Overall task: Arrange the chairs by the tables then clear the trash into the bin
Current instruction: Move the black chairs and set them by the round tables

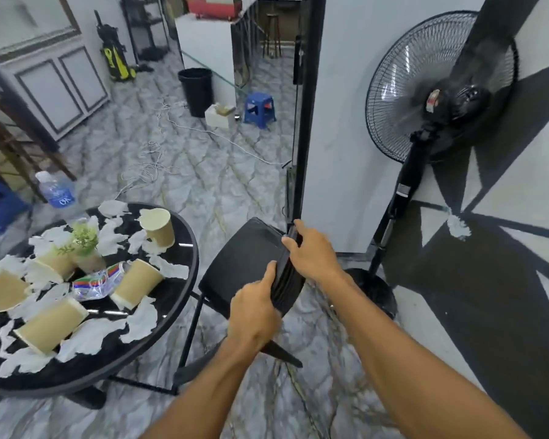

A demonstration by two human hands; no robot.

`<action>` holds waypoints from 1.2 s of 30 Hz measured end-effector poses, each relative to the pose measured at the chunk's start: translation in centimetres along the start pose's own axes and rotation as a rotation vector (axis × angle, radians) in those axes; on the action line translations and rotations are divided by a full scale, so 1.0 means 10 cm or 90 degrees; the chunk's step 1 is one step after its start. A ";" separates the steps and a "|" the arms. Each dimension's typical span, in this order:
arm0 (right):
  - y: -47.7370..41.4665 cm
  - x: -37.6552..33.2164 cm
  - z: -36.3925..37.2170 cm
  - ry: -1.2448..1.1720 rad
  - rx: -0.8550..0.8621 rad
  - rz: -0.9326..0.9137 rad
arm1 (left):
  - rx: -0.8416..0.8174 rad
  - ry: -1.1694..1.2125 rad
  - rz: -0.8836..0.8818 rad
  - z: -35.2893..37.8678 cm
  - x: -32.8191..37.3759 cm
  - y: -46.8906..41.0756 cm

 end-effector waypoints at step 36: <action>-3.49 0.47 -0.55 0.108 -0.038 -0.399 | 0.153 -0.258 -0.077 -0.77 -0.12 -3.37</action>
Point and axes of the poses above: each hand's wrist, its own y-axis away from the middle knuckle, its own z-axis out of the palm, x = y × z, the point moved 4 cm from there along -y, towards the middle knuckle, and after that the axes turned 8 degrees about y, right-handed, at the moved point
